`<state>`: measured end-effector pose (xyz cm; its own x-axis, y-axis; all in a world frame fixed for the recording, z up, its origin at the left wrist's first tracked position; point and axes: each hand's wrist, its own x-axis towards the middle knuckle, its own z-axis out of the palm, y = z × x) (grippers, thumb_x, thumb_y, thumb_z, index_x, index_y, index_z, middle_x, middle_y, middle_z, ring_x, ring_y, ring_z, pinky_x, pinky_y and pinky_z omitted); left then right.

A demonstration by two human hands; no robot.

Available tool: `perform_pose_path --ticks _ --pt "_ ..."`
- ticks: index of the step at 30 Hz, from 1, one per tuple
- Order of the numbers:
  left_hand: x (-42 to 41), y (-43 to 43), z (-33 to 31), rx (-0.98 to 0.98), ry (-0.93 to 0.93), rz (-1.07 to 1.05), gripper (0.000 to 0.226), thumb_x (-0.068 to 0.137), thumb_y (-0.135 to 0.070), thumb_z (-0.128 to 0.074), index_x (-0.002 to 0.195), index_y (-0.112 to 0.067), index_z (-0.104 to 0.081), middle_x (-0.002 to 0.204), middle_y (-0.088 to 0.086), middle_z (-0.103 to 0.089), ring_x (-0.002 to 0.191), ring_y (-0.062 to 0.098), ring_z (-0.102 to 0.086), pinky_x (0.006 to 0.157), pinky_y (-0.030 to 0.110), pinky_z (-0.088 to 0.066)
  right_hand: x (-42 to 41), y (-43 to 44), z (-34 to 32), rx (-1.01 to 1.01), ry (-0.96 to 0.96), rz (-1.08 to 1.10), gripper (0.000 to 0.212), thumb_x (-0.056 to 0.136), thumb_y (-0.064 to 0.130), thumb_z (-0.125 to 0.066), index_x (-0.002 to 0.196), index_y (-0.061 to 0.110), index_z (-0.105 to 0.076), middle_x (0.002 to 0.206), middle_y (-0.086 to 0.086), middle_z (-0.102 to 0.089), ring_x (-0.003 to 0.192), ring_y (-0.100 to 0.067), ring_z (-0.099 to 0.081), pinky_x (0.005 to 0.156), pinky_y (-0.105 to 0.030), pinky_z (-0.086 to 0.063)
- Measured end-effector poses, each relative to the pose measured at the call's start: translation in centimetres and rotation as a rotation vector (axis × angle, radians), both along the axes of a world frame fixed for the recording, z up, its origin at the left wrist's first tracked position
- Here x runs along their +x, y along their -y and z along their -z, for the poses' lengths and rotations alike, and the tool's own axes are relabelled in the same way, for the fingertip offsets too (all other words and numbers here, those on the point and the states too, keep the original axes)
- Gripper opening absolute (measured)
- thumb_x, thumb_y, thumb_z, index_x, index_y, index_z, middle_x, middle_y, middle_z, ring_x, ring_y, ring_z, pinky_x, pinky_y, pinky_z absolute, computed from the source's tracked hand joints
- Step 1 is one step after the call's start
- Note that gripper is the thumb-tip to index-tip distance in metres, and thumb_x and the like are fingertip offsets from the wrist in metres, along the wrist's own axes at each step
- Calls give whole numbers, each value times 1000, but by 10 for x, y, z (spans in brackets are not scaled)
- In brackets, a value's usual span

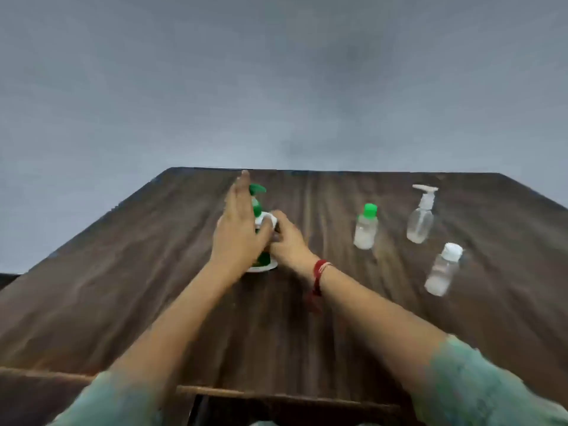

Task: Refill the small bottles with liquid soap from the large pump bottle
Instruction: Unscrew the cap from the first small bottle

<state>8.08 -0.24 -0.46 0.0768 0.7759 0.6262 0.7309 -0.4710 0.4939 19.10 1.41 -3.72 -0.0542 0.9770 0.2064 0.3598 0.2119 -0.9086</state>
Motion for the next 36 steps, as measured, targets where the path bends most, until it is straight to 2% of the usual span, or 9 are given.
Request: perform_pose_path --ticks 3,7,9,12,16,20,25,31,36 --pt "0 3 2 38 -56 -42 83 85 -18 -62 152 -7 -13 151 19 -27 128 37 -42 96 48 -44 -6 9 3 3 -42 24 33 77 3 -67 107 11 -54 105 -13 -65 94 -21 -61 88 -42 -51" --pt "-2 7 1 75 -144 -110 81 88 -25 -55 151 0 -11 155 22 -20 139 38 -31 105 53 -35 -9 19 1 -1 -22 46 33 81 11 -66 112 13 -55 109 -13 -67 101 -31 -63 88 -50 -52" --pt "-1 9 0 95 -192 -132 82 84 -33 -44 151 0 -11 151 24 -28 132 41 -38 103 55 -36 -10 21 -1 -15 -20 36 37 79 11 -67 114 15 -56 112 -15 -67 104 -32 -63 90 -53 -51" --pt "2 10 0 108 -219 -166 82 82 -28 -46 149 4 -12 144 28 -37 125 44 -44 96 56 -41 -10 20 2 -14 -1 51 43 71 16 -66 112 17 -56 108 -16 -68 102 -34 -64 88 -56 -52" --pt "6 12 0 125 -238 -216 81 84 -18 -57 148 7 -14 136 32 -42 117 46 -48 90 54 -44 -7 25 0 12 39 44 42 86 8 -64 126 13 -52 117 -15 -65 108 -31 -61 92 -48 -50" --pt "8 14 2 126 -249 -257 81 82 -26 -49 148 7 -16 131 30 -44 113 46 -48 86 55 -45 -5 27 1 -3 94 31 48 88 14 -65 132 15 -45 125 -12 -61 114 -31 -58 96 -45 -49" --pt "11 22 6 183 -247 -253 84 83 -35 -48 150 2 -13 146 29 -30 137 43 -26 108 62 -22 32 41 -5 1 219 47 81 82 32 -76 147 22 -30 148 -8 -39 135 -25 -40 111 -43 -36" --pt "40 32 13 337 -328 -143 81 86 -44 -43 150 -2 -15 153 20 -26 144 36 -17 115 56 -13 100 57 -29 125 316 276 75 82 33 -75 144 18 -36 144 -9 -37 136 -24 -35 110 -30 -24" --pt "73 36 21 349 -339 -47 82 85 -44 -45 150 -3 -15 156 18 -24 146 32 -8 116 54 -11 131 68 -19 71 274 440 69 83 34 -74 141 19 -40 143 -8 -38 136 -24 -35 111 -35 -26"
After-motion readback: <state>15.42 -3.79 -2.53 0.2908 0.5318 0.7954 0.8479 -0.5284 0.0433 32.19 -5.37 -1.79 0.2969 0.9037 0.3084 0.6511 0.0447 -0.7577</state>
